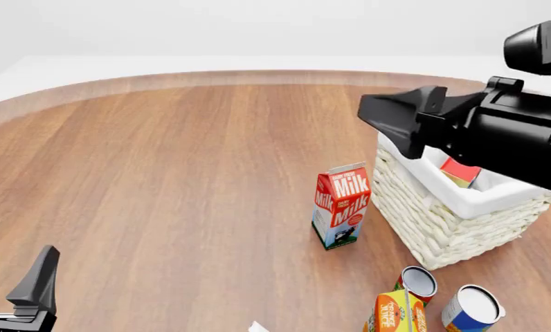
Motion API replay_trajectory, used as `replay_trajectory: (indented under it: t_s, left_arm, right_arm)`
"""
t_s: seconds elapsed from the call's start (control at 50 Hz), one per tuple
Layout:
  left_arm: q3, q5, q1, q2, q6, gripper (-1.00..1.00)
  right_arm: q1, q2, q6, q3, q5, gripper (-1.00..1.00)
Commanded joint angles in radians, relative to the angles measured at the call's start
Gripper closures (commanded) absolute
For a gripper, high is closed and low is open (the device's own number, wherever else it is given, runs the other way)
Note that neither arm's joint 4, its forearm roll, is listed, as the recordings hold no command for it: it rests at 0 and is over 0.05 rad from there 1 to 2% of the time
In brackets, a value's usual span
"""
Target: Pick up the cream cheese box and the butter, and put them in the basket.
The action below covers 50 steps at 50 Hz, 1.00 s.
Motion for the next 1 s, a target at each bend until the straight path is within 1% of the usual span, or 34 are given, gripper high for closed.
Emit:
replay_trajectory:
  t_s: [0.02,0.12,0.22,0.44,0.6,0.7,1.0]
  left_arm:
    - [0.0,0.0,0.0,0.0,0.0,-1.0]
    - [0.0,0.0,0.0,0.0,0.0,-1.0]
    - [0.0,0.0,0.0,0.0,0.0,-1.0]
    - [0.0,0.0,0.0,0.0,0.0,-1.0]
    - [0.0,0.0,0.0,0.0,0.0,-1.0]
    - [0.0,0.0,0.0,0.0,0.0,-1.0]
    - [0.0,0.0,0.0,0.0,0.0,-1.0]
  right_arm:
    - [0.082,0.039,-0.028,-0.019,0.022,-1.0]
    - [0.103,0.059,-0.035,-0.028,0.023,-1.0]
    - [0.147,0.094,-0.043,-0.029,0.019,-1.0]
    - [0.214,0.158,-0.057,-0.041,0.012,-1.0]
    - [0.244,0.192,-0.048,-0.031,-0.003,-1.0]
    - [0.261,0.219,-0.037,-0.006,-0.024,-1.0]
    - [0.301,0.271,-0.037,-0.029,-0.012,-1.0]
